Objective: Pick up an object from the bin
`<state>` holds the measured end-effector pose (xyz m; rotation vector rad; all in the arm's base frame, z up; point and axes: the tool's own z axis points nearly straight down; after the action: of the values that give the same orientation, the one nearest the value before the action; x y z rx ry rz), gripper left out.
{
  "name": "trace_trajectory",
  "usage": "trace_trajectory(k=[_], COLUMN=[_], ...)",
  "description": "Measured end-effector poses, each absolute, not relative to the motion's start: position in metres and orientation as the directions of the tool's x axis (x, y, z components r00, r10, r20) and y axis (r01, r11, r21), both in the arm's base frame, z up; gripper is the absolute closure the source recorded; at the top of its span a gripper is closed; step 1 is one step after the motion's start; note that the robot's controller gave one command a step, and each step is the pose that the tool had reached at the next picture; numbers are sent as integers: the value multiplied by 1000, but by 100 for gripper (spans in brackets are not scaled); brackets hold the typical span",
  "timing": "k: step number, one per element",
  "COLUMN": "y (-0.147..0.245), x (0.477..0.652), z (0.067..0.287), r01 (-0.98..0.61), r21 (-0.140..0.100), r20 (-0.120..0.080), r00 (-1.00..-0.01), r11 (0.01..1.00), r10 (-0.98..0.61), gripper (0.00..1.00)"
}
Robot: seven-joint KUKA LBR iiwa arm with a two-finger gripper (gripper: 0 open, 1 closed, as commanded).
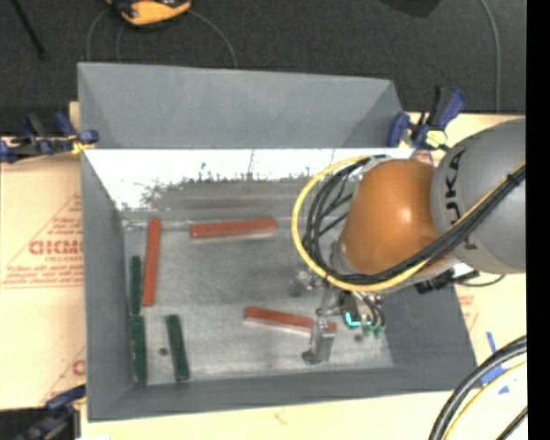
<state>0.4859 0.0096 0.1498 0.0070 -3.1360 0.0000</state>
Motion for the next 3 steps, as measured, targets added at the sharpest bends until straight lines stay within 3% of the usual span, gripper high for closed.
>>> trace_trajectory(k=[1,2,3], y=[10,11,14], x=[488,490,485], z=[154,98,69], r01=[-4,111,189], r21=[0,1,1], r20=[-2,-6,-2], r00=[-1000,-994,-982], r11=[1000,994,982], r10=[-4,111,189], gripper=[0,0,0])
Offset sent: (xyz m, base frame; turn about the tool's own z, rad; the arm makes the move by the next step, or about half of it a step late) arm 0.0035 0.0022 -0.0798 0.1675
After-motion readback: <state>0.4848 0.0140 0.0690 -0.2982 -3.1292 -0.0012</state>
